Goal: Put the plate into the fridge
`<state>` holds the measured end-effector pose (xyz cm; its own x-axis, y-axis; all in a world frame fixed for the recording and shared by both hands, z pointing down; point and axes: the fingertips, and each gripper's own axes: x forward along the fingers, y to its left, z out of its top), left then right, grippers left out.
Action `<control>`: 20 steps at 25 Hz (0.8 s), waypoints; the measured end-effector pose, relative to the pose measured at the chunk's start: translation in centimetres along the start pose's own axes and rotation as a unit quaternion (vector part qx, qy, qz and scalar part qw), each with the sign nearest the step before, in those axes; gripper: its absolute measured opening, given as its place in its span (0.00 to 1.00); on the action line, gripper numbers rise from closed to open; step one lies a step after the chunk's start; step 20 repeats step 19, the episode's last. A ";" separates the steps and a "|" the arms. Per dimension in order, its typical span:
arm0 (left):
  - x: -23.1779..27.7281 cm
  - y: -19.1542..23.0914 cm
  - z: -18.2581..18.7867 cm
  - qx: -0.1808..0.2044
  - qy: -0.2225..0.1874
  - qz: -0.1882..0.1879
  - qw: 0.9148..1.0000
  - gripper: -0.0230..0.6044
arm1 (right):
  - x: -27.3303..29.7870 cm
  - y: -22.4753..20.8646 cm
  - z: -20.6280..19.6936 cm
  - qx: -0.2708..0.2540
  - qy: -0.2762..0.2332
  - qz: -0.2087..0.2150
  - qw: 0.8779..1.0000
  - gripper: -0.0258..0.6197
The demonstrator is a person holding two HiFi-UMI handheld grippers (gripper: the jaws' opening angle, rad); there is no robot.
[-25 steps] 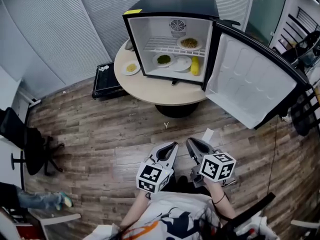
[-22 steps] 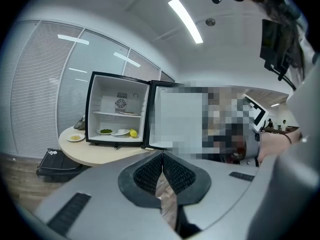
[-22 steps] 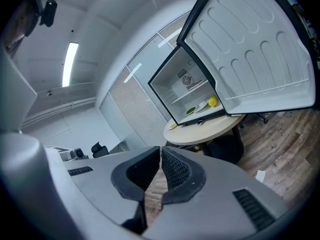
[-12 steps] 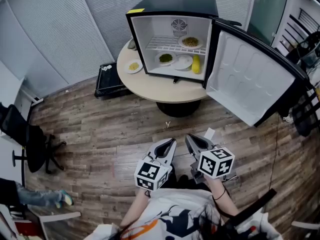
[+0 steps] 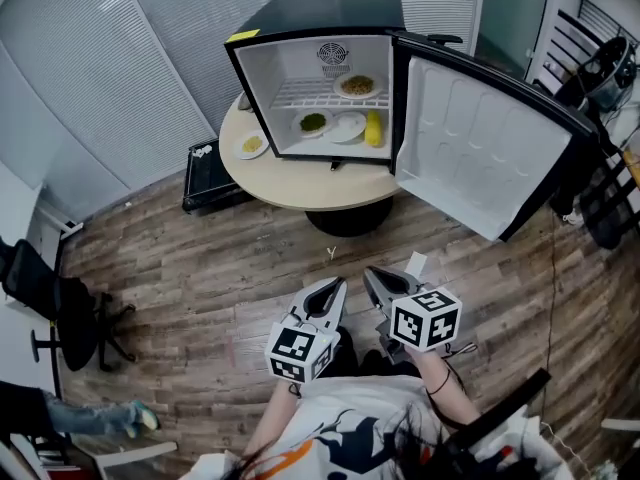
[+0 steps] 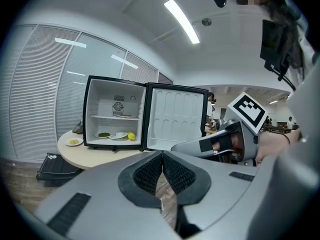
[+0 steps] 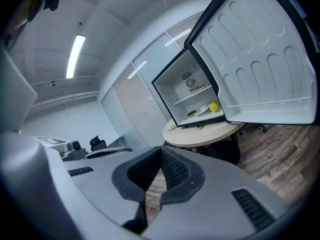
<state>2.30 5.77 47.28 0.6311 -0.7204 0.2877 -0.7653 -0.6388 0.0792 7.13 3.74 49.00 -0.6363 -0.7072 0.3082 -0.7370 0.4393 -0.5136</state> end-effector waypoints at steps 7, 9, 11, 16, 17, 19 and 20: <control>0.5 -0.7 0.0 0.002 0.004 -0.014 1.000 0.06 | -0.2 -0.6 -0.2 0.007 0.004 -0.008 1.000 0.06; 0.5 -0.5 -0.1 0.001 0.006 -0.014 1.000 0.06 | -0.1 -0.6 -0.4 0.009 0.007 -0.009 1.000 0.06; 0.4 -0.3 -0.2 -0.001 0.007 -0.012 1.000 0.06 | 0.1 -0.6 -0.5 0.011 0.010 -0.009 1.000 0.06; 0.4 0.6 -0.1 -0.004 0.004 -0.007 1.000 0.06 | 1.1 -0.5 -0.3 0.012 0.013 -0.006 1.000 0.06; 0.4 0.9 -0.1 -0.004 0.002 -0.006 1.000 0.06 | 1.4 -0.5 -0.1 0.011 0.012 -0.004 1.000 0.06; 0.5 1.5 -0.1 -0.004 0.000 -0.003 1.000 0.06 | 2.1 -0.4 0.0 0.009 0.012 -0.001 1.000 0.06; 0.5 1.5 -0.1 -0.004 0.000 -0.003 1.000 0.06 | 2.1 -0.4 0.0 0.009 0.012 -0.001 1.000 0.06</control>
